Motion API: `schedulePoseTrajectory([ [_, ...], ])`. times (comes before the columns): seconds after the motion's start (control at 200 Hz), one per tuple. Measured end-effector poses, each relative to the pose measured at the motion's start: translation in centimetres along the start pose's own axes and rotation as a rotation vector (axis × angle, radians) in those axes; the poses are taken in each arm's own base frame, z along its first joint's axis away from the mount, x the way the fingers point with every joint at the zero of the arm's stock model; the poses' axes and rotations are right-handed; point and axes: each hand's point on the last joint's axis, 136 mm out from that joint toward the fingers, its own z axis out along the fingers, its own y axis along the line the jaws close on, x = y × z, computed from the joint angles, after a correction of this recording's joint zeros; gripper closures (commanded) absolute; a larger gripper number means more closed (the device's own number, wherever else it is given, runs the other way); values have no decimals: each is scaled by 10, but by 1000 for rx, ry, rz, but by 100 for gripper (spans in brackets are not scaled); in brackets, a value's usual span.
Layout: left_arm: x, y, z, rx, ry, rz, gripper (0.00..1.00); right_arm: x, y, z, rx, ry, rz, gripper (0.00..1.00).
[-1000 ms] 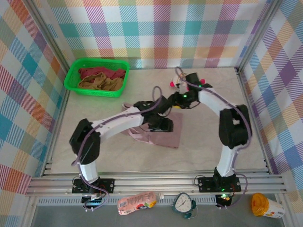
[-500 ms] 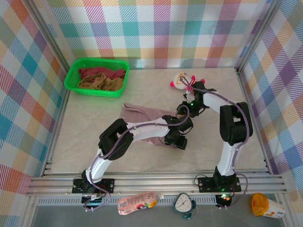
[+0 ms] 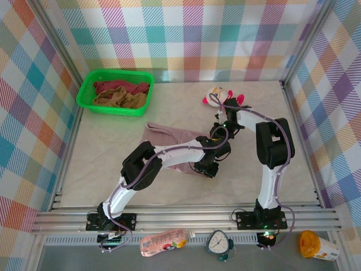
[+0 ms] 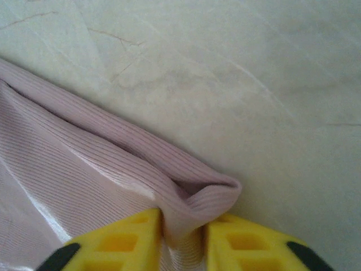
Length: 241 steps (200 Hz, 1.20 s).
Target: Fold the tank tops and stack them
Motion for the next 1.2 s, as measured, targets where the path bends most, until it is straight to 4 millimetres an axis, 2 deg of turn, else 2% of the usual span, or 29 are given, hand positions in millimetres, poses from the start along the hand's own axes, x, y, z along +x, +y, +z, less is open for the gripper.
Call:
schedulePoseTrajectory([
  [0.14, 0, -1, -2, -12, 19, 15, 100, 1, 0, 1, 9, 2, -16, 92],
  [0.235, 0, -4, -5, -9, 29, 28, 100, 1, -2, -4, 25, -2, -25, 94],
  [0.335, -3, -13, -12, 15, 29, 36, 100, 3, -3, -17, 38, -16, -39, 94],
  [0.45, -9, -36, -24, 93, 7, 30, 100, 7, -15, -41, 60, -37, -39, 94],
  [0.69, -34, -95, -50, 306, -58, -2, 100, 21, -65, -92, 166, -66, 11, 94],
  [0.83, -47, -115, -70, 400, -99, -21, 100, 27, -61, -104, 174, -72, 11, 94],
  [0.9, -50, -111, -72, 426, -98, -46, 100, 27, -53, -108, 162, -82, 17, 94],
  [0.99, -40, -99, -73, 442, -66, -83, 100, 23, -36, -113, 124, -104, 35, 94],
  [1.075, -35, -79, -78, 447, -46, -129, 100, 16, -16, -115, 78, -124, 49, 94],
  [1.205, -37, -45, -98, 465, -58, -191, 100, 5, 21, -116, -7, -149, 77, 93],
])
